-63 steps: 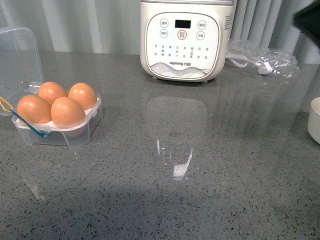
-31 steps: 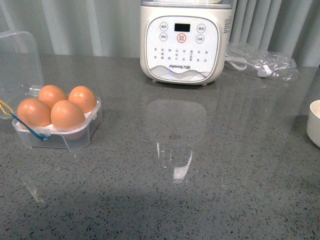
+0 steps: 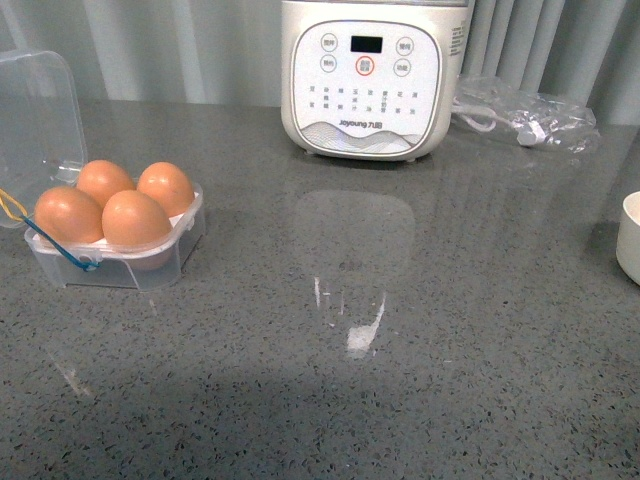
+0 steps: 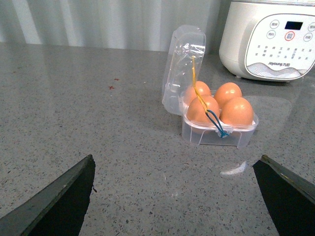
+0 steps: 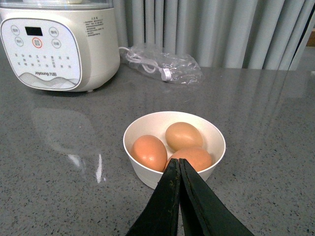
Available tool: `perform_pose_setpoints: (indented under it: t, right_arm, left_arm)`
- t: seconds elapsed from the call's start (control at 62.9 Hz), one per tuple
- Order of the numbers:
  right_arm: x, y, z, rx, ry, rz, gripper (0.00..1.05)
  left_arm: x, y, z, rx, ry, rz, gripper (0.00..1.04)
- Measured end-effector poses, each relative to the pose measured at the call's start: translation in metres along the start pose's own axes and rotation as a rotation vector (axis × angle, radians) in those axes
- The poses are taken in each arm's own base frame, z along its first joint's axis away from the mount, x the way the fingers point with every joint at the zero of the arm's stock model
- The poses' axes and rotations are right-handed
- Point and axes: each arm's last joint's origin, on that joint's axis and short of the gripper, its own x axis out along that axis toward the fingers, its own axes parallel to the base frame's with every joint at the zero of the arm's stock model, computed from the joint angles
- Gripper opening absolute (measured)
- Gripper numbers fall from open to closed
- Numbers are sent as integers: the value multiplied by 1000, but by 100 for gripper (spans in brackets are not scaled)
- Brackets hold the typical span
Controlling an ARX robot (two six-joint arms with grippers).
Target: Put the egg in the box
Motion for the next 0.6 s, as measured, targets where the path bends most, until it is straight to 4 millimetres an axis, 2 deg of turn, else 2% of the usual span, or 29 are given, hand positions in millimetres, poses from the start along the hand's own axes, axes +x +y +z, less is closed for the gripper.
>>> perform_pose_setpoints:
  t: [0.366, 0.604]
  right_arm:
    - [-14, 0, -13, 0, -10, 0, 3]
    - [-20, 0, -13, 0, -17, 0, 3]
  left_arm:
    - [0, 0, 0, 0, 0, 0, 98]
    - [0, 0, 0, 0, 0, 0, 98]
